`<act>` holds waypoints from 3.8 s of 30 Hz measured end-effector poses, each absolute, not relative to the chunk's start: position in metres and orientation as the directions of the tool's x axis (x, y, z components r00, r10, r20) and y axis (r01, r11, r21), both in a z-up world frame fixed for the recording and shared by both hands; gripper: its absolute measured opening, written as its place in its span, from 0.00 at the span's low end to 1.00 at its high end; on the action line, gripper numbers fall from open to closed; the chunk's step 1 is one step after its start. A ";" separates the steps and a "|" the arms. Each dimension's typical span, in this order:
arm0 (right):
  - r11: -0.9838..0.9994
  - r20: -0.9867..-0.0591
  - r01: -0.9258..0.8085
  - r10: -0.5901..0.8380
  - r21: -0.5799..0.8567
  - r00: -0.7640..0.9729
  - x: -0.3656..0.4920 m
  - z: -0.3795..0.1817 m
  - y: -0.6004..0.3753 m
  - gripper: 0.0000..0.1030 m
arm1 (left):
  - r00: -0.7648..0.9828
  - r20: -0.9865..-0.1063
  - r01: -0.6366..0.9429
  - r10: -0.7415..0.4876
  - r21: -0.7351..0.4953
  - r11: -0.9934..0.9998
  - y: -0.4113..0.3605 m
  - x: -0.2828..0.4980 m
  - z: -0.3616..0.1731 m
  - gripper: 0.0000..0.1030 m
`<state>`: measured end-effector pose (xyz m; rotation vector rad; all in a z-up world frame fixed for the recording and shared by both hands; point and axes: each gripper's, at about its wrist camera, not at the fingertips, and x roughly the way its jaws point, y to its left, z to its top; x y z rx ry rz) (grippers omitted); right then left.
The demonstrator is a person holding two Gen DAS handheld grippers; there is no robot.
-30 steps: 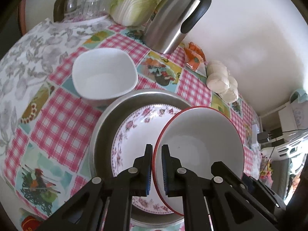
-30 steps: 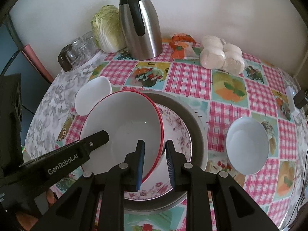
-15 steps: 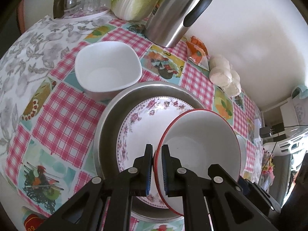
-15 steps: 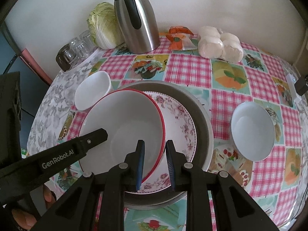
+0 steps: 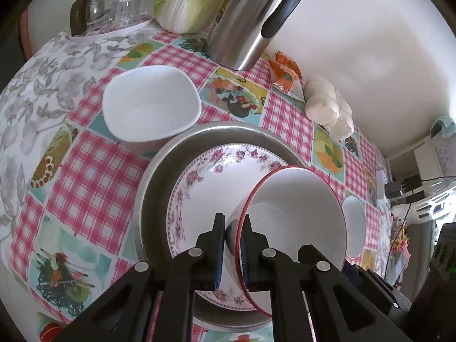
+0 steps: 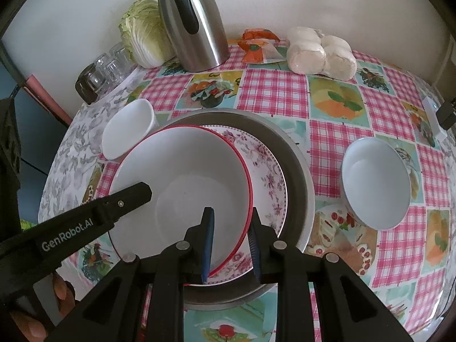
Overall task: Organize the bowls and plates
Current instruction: 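Lower the red-rimmed bowl onto the pink-floral plate in the basin, then open both tools and release the red-rimmed bowl, then move both tools toward the white square MAX bowl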
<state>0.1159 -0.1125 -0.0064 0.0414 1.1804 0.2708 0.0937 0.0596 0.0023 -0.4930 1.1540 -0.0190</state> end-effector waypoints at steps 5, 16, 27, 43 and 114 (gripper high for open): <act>0.966 -0.908 -0.180 0.238 0.185 0.344 0.120 -0.013 -0.113 0.24 | 0.411 -0.876 -0.234 -0.251 -0.368 0.900 0.057 0.097 -0.002 0.11; 0.967 -0.910 -0.172 0.237 0.188 0.340 0.125 -0.022 -0.115 0.25 | 0.391 -0.892 -0.226 -0.226 -0.331 0.916 0.050 0.105 -0.014 0.11; 0.966 -0.912 -0.183 0.237 0.184 0.334 0.126 -0.026 -0.110 0.25 | 0.381 -0.895 -0.242 -0.233 -0.339 0.909 0.056 0.108 -0.020 0.11; 0.965 -0.912 -0.181 0.241 0.189 0.333 0.128 -0.030 -0.111 0.25 | 0.377 -0.896 -0.241 -0.234 -0.339 0.909 0.054 0.109 -0.022 0.13; 0.979 -0.852 -0.176 0.177 0.101 0.494 0.117 0.000 -0.112 1.00 | 0.473 -0.879 -0.329 -0.060 -0.239 0.913 0.114 0.093 0.008 1.00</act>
